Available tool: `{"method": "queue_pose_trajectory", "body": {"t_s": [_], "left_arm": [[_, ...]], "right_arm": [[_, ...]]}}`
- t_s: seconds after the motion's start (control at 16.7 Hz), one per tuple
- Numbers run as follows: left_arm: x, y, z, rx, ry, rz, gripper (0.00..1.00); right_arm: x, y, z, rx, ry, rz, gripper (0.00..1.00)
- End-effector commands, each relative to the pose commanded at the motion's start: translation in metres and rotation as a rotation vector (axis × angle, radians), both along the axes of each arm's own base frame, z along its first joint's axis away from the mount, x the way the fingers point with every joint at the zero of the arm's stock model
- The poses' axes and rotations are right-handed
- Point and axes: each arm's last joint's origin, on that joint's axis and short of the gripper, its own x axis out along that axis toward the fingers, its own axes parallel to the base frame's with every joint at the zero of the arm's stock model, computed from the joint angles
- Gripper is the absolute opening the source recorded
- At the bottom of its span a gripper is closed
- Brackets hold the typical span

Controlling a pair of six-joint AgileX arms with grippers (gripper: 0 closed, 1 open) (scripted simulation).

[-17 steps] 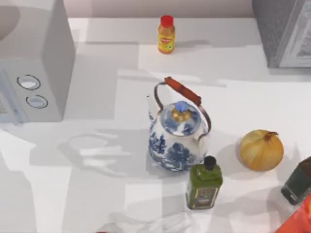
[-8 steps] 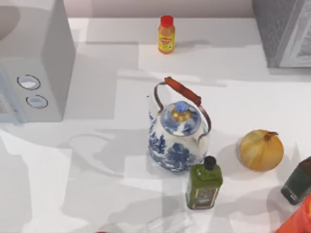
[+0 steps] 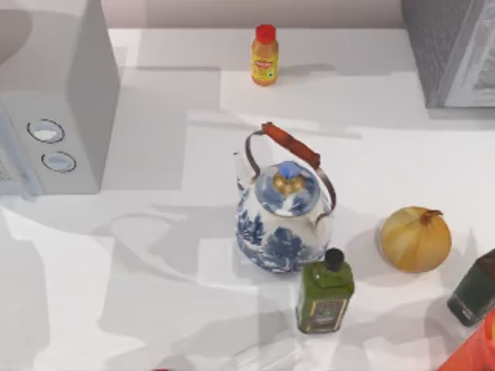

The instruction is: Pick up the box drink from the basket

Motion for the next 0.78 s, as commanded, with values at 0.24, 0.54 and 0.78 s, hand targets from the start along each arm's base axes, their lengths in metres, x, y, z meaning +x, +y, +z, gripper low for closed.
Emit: {"method": "queue_pose_trajectory", "body": {"t_s": [0.24,0.54,0.78], "left_arm": [[0.0,0.0,0.0,0.0,0.0,0.0,0.62],[0.0,0.0,0.0,0.0,0.0,0.0,0.25],[0.0,0.0,0.0,0.0,0.0,0.0,0.0]], "right_arm": [[0.0,0.0,0.0,0.0,0.0,0.0,1.0],[0.0,0.0,0.0,0.0,0.0,0.0,1.0],[0.0,0.0,0.0,0.0,0.0,0.0,1.0]]}}
